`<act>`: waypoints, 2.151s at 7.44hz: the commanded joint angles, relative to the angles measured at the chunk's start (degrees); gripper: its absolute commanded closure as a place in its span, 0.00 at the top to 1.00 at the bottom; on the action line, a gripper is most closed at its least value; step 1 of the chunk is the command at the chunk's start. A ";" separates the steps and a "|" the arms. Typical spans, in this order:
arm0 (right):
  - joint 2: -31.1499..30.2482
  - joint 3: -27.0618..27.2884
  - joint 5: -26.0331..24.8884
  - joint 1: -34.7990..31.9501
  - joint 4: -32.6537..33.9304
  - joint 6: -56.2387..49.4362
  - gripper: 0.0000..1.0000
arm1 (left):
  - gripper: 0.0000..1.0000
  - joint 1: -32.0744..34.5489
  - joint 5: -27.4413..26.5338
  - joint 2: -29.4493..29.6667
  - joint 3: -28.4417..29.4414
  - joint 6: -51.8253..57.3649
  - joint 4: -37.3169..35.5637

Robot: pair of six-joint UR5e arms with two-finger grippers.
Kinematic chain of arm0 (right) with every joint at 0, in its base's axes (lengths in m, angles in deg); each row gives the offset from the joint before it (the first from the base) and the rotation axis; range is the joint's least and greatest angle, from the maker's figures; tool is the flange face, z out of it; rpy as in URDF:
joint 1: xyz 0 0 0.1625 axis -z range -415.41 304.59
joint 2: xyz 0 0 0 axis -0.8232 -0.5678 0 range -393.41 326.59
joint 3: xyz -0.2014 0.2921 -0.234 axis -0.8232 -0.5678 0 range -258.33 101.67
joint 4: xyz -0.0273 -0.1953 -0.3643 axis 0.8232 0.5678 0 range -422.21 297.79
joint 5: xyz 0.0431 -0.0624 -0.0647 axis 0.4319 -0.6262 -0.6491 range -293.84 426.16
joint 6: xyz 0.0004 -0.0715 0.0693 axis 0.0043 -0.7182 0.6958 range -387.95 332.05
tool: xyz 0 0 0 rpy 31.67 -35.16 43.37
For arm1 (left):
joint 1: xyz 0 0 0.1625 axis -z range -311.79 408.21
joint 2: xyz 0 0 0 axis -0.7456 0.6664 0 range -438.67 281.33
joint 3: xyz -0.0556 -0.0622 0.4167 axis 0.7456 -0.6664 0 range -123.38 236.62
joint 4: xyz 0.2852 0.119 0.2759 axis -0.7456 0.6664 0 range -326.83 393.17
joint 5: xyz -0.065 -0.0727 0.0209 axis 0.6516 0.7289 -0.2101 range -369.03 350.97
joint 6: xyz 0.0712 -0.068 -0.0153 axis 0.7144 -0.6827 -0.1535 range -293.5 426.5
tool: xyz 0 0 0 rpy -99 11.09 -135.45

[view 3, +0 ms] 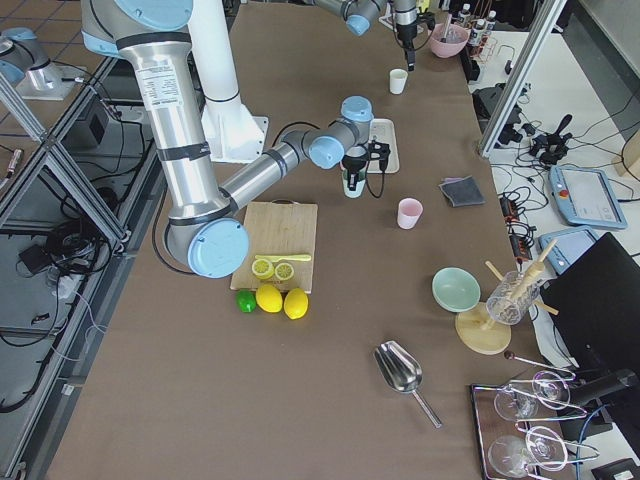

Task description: Place all cups on tray

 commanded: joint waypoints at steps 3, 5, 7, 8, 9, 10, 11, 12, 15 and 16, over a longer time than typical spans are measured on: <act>14.44 -8.57 -0.54 1.95 1.71 9.56 0.00 | 0.97 3.64 0.57 -4.69 6.91 11.37 9.66; 21.47 -17.07 -1.25 2.74 1.19 11.57 0.00 | 0.97 3.56 0.66 -6.70 6.99 11.63 12.20; 23.09 -18.35 -5.18 6.95 0.92 11.67 0.00 | 0.97 3.56 1.35 -7.24 7.08 12.33 13.10; 23.87 -18.53 -6.07 8.27 0.92 11.76 0.00 | 0.97 3.21 1.79 -7.59 7.08 12.51 13.10; 23.88 -18.53 -6.17 9.50 0.92 11.68 0.00 | 0.97 3.03 1.80 -7.42 7.78 12.51 13.18; 23.88 -18.61 -6.17 10.30 0.49 11.68 0.00 | 0.97 2.16 1.80 -7.51 7.61 11.99 13.88; 23.79 -19.66 -6.17 10.31 -0.65 11.76 0.17 | 0.97 0.58 1.71 -7.68 7.78 11.38 14.76; 23.79 -20.02 -6.17 10.31 -0.92 11.76 0.79 | 0.97 0.13 1.80 -7.69 7.70 10.59 14.94; 22.39 -14.32 2.75 2.69 -0.05 12.64 1.00 | 0.97 -0.66 2.50 -11.37 6.21 10.58 18.97; 22.39 -13.44 2.88 1.79 1.61 11.95 1.00 | 0.97 -0.66 2.76 -11.46 6.20 10.67 18.99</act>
